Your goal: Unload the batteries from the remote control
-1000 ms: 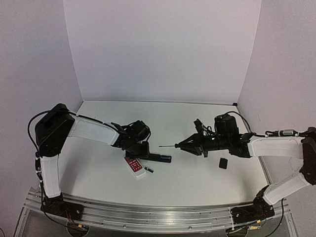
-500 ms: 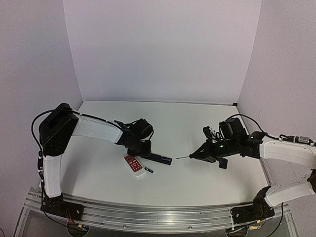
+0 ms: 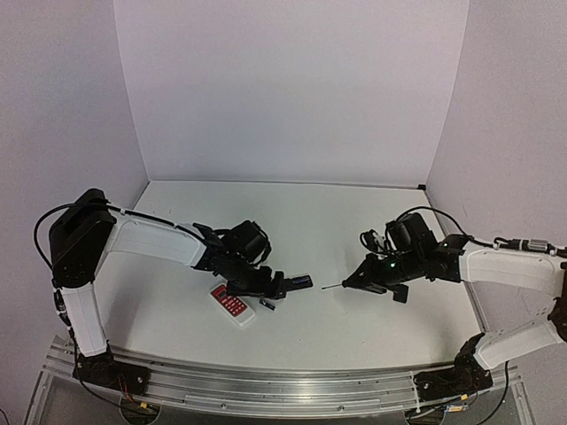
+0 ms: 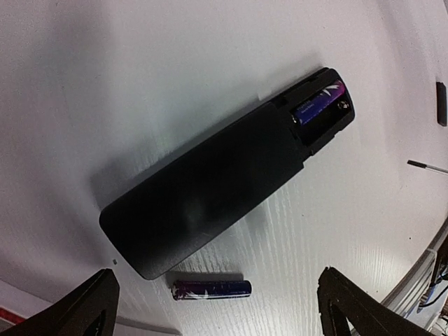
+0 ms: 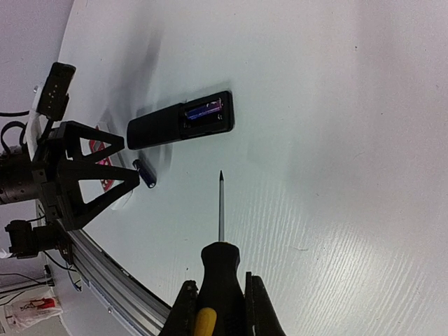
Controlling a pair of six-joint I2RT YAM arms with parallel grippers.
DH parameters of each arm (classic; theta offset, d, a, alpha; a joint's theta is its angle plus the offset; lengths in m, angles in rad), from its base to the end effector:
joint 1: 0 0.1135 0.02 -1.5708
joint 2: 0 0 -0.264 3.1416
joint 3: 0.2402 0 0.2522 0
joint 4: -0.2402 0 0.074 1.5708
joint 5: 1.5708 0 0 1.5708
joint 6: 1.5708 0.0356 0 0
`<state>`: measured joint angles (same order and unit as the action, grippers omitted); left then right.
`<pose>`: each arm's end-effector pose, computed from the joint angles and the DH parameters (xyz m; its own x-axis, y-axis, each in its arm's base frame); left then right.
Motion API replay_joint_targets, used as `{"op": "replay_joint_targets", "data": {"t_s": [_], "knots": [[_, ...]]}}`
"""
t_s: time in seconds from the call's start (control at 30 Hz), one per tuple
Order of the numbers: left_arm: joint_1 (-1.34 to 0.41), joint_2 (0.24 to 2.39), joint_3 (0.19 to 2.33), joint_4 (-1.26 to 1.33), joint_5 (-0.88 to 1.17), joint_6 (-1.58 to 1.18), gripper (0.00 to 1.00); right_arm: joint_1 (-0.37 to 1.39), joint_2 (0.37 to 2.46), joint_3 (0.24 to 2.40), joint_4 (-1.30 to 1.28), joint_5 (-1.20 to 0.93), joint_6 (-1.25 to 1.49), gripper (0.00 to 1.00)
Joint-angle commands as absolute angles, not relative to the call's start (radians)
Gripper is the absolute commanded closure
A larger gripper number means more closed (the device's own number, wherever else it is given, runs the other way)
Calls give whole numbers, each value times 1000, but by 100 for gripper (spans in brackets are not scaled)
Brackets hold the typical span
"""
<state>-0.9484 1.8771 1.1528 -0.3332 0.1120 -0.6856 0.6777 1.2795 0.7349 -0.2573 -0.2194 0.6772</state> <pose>0.2163 -0.3083 0.1526 -0.9245 0.2093 -0.3184 0.3282 0.8620 -0.3863 0.1980 0.1693 0.2126 -0.8937 0.0658 -0.4439 -0.2180 0.8010 0.5576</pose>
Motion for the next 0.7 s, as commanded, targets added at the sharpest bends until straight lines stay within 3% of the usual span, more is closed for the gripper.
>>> {"op": "replay_joint_targets", "data": {"t_s": [0.0,0.53,0.67], "knots": [[-933,1821,1254,-386,75,-618,0,683,1223,741,-253,-204,692,100],[-822,2037,1345,-299,390,-319,1,684,1225,723,-204,-221,727,100],[-823,2035,1316,-279,448,-331,5,684,1224,721,-204,-225,727,100]]}}
